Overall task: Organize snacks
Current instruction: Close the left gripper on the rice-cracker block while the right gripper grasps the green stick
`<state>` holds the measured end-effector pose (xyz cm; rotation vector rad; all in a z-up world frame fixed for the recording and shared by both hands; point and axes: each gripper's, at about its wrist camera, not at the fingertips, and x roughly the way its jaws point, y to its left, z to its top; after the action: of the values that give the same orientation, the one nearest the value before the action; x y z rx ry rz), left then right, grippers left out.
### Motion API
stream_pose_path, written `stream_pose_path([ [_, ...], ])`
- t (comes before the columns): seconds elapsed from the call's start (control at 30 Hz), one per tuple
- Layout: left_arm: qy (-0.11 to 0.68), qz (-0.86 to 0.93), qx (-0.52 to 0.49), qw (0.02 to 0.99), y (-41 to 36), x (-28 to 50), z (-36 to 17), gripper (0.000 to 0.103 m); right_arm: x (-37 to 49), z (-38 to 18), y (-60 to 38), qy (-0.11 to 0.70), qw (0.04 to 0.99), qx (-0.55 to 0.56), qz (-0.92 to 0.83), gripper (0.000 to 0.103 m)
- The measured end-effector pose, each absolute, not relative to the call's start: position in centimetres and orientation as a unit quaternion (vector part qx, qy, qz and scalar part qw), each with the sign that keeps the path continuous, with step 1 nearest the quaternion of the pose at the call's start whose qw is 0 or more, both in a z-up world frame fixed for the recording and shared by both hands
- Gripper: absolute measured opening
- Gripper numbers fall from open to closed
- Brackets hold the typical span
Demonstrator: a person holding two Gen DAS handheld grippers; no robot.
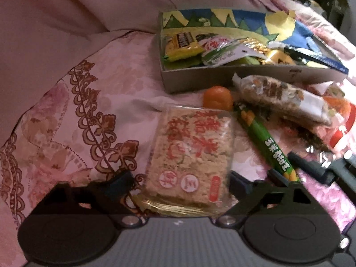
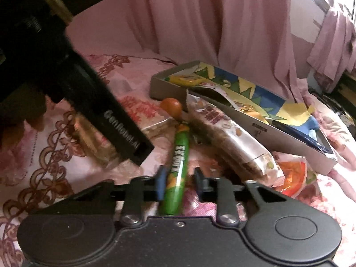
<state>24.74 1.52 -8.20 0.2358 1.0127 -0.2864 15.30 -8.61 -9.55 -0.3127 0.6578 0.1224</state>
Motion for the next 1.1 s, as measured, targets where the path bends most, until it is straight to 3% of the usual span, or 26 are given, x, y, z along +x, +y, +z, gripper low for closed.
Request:
stream_pose_path([
  [0.2, 0.483, -0.144, 0.096, 0.858, 1.8, 24.3, -7.8, 0.081, 15.0, -8.8, -9.6, 0.361, 0.921, -0.122, 0.073, 0.019],
  [0.53, 0.520, -0.159, 0.078, 0.836, 1.8, 22.0, -7.6, 0.082, 12.9, -7.7, -11.7, 0.420, 0.895, -0.111, 0.101, 0.019],
  [0.73, 0.521, -0.149, 0.096, 0.835, 1.2, 22.4, -8.1, 0.088, 12.9, -8.7, -11.8, 0.399, 0.908, -0.095, 0.085, 0.031],
  [0.9, 0.509, -0.145, 0.121, 0.840, 0.4, 22.7, -8.5, 0.092, 13.3, -9.1, -11.4, 0.381, 0.916, -0.099, 0.080, 0.034],
  [0.97, 0.506, -0.146, 0.121, 0.842, 0.4, 22.8, -8.5, 0.090, 13.4, -9.2, -11.3, 0.379, 0.916, -0.100, 0.082, 0.033],
  [1.03, 0.502, -0.148, 0.111, 0.845, 0.6, 22.8, -8.4, 0.081, 13.4, -9.2, -11.3, 0.381, 0.915, -0.103, 0.086, 0.024],
  [1.1, 0.501, -0.146, 0.102, 0.847, 0.9, 22.7, -8.1, 0.079, 13.2, -9.2, -11.1, 0.383, 0.913, -0.107, 0.091, 0.019],
])
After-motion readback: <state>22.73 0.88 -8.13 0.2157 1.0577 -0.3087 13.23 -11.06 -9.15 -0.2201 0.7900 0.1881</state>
